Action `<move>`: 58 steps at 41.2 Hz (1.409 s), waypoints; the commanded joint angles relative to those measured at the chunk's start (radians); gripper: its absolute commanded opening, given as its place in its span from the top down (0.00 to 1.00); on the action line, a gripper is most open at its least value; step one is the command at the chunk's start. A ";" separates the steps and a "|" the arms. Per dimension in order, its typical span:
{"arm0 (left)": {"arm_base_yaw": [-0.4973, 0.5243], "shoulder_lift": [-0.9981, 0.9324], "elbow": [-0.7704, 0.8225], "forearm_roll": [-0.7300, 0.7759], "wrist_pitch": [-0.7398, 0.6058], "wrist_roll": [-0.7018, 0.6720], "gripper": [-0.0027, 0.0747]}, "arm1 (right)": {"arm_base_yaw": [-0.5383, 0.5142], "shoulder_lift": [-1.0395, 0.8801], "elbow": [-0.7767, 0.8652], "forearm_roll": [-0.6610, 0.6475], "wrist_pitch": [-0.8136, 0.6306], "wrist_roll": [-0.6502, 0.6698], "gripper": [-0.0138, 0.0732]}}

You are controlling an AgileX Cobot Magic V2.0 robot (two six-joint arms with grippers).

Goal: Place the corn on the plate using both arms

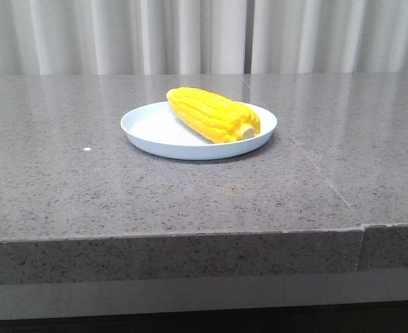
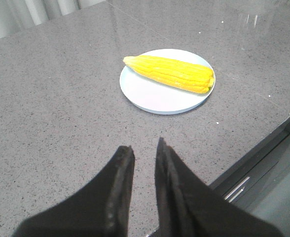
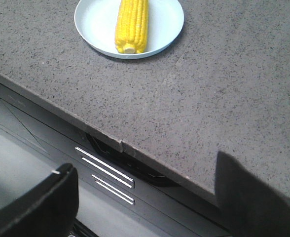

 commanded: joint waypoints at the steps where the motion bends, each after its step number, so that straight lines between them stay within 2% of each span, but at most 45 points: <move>1: -0.005 0.006 -0.022 -0.008 -0.083 -0.012 0.82 | -0.002 -0.024 -0.008 -0.013 -0.060 -0.011 0.17; 4: -0.005 0.006 -0.022 -0.016 -0.083 -0.012 0.82 | -0.002 -0.030 -0.008 -0.013 -0.053 -0.011 0.22; 6: -0.005 0.006 -0.022 -0.018 -0.083 -0.012 0.82 | -0.002 -0.030 -0.008 -0.013 -0.051 -0.011 0.30; 15: -0.005 0.006 -0.022 -0.018 -0.083 -0.012 0.82 | -0.002 -0.030 -0.008 -0.013 -0.049 -0.011 0.76; 18: -0.005 0.006 -0.022 -0.018 -0.083 -0.012 0.87 | -0.002 -0.030 -0.008 -0.007 -0.049 -0.011 0.88; 22: -0.005 0.006 -0.022 -0.018 -0.083 -0.012 0.99 | -0.002 -0.030 -0.008 -0.006 -0.050 -0.011 0.99; 50: -0.001 -0.014 -0.006 -0.018 -0.103 -0.012 0.99 | -0.002 -0.030 -0.008 -0.005 -0.048 -0.011 0.98; 54: 0.043 -0.051 0.026 -0.018 -0.114 -0.012 0.99 | -0.002 -0.030 -0.008 -0.005 -0.047 -0.011 0.98; 58: 0.132 -0.105 0.093 -0.018 -0.158 -0.012 0.99 | -0.002 -0.030 -0.008 -0.005 -0.047 -0.011 0.98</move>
